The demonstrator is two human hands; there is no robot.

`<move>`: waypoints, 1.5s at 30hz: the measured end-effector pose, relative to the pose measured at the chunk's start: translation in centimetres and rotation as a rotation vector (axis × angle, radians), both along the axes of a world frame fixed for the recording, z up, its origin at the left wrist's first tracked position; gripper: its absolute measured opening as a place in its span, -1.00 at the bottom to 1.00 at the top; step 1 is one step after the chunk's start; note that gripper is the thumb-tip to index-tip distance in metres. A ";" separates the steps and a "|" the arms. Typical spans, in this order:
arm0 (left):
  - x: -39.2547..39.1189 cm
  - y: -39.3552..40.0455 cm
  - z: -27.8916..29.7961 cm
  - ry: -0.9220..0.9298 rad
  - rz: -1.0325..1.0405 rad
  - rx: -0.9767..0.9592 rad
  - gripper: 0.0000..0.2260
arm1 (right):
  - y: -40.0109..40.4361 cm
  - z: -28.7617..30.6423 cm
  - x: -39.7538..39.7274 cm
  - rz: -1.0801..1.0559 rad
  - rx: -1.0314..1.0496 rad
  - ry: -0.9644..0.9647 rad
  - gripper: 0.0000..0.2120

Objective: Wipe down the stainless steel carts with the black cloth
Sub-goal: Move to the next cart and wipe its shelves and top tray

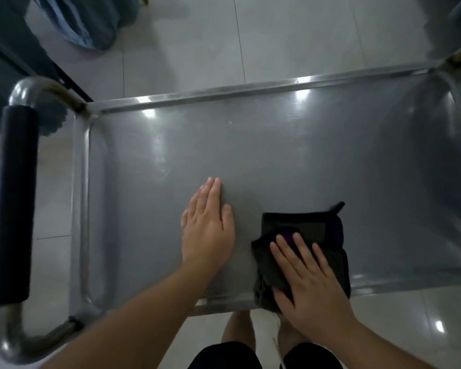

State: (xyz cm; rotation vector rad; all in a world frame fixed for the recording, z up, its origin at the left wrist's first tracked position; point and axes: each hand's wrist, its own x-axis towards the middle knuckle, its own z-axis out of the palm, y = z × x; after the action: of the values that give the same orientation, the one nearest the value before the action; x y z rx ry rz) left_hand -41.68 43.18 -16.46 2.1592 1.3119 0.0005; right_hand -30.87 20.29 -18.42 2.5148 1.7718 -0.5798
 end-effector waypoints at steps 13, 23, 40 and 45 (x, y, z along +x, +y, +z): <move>-5.3 3.6 -2.9 0.164 -0.082 0.237 -0.44 | 19.3 -1.4 7.4 -0.093 0.087 -0.070 -0.25; -5.3 3.6 -3.4 0.140 -0.076 0.305 -0.45 | 32.3 -1.3 11.7 -0.207 0.095 -0.045 -0.25; -5.6 3.8 -2.3 0.124 -0.067 0.197 -0.43 | 4.6 -0.7 -5.7 0.266 0.078 0.114 0.02; -5.8 4.3 -0.9 0.143 -0.108 0.094 -0.45 | 3.4 -0.3 -5.8 0.318 0.049 0.109 -0.07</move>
State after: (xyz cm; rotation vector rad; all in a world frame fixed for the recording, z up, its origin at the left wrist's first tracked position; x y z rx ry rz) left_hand -47.46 47.43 -17.35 2.3442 1.2951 -0.1408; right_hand -36.70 23.71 -18.70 2.1964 2.1895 -0.6710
